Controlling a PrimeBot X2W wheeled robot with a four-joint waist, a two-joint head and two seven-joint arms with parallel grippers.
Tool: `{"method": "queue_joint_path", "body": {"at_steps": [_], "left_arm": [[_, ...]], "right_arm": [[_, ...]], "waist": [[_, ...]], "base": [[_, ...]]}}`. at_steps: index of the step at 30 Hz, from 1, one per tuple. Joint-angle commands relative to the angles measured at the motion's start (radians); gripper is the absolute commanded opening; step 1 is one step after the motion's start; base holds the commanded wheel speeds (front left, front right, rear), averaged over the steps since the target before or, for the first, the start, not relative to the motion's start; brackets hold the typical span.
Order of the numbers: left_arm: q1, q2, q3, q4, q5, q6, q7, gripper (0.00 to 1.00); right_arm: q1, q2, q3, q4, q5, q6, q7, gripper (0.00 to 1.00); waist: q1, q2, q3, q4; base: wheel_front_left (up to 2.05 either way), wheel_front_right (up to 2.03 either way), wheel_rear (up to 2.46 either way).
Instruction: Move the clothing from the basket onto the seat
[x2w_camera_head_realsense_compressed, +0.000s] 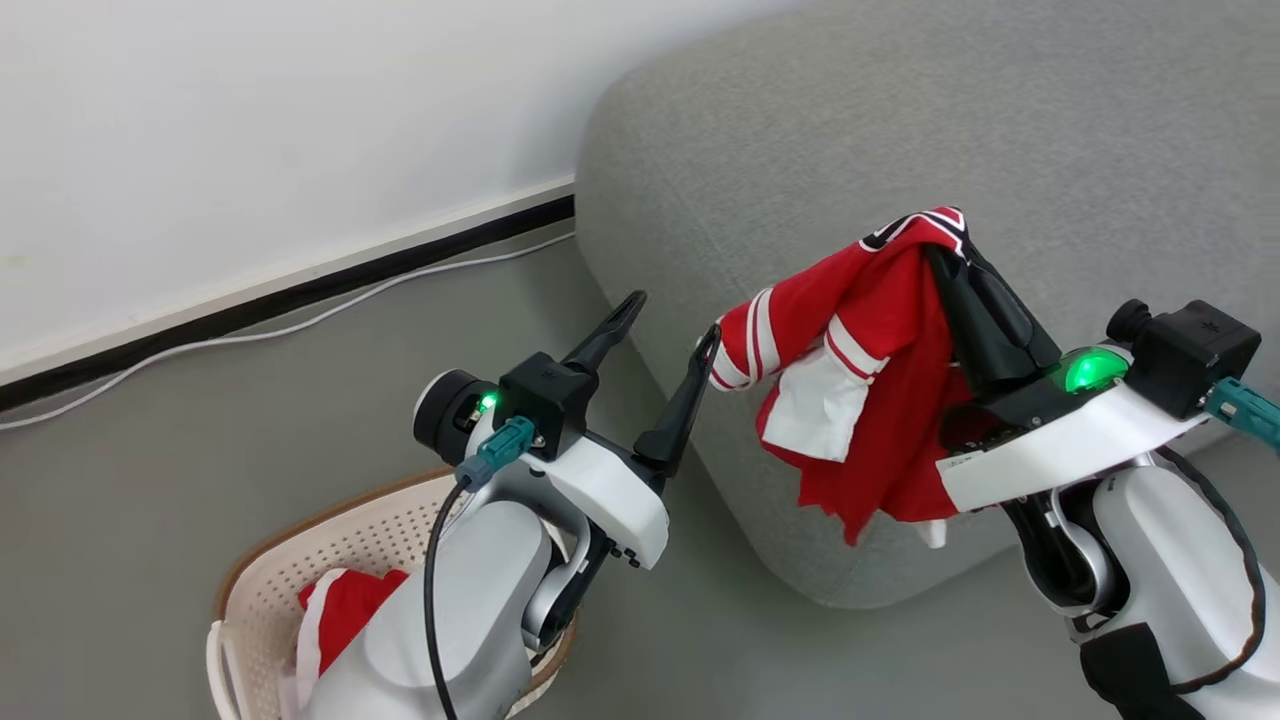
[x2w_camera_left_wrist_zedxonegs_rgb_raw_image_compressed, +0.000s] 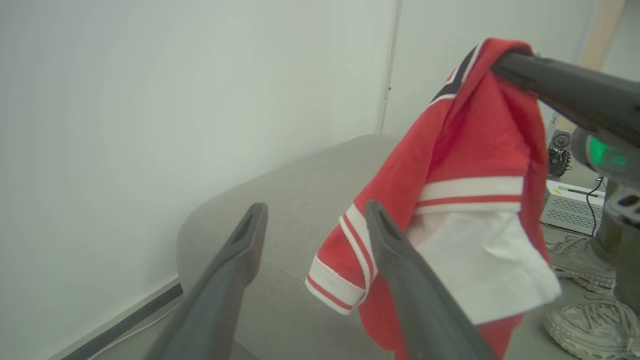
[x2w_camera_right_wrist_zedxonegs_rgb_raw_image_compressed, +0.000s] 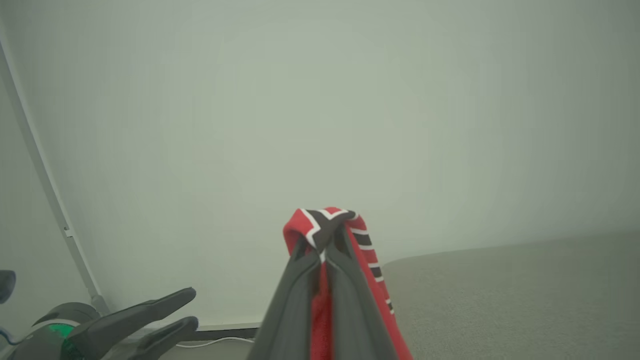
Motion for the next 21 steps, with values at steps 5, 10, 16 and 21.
{"method": "queue_joint_path", "body": {"at_steps": [5, 10, 16, 21], "left_arm": [[-0.012, 0.006, 0.037, -0.023, 0.012, -0.018, -0.010, 1.00], [-0.030, 0.006, 0.014, -0.034, -0.003, -0.017, -0.010, 1.00], [-0.046, 0.006, -0.017, -0.038, -0.005, 0.003, -0.010, 1.00], [-0.065, 0.006, -0.056, -0.037, -0.011, 0.024, -0.010, 1.00]], "right_arm": [[0.004, -0.013, -0.026, -0.045, 0.023, 0.007, -0.006, 0.00], [-0.003, -0.045, -0.079, -0.065, 0.024, 0.007, -0.006, 0.00], [-0.052, -0.091, -0.144, -0.085, 0.015, 0.007, -0.006, 0.00], [-0.128, -0.156, -0.245, -0.066, -0.008, 0.007, -0.006, 0.00]], "waist": [[0.0000, -0.0001, 0.004, -0.080], [0.0000, -0.0001, 0.033, -0.087], [0.0000, -0.0001, 0.074, -0.089], [0.0000, -0.0001, 0.132, -0.072]], "base": [[0.00, 0.00, 0.00], [0.00, 0.00, 0.00], [0.00, 0.00, 0.00], [0.00, 0.00, 0.00]]}}
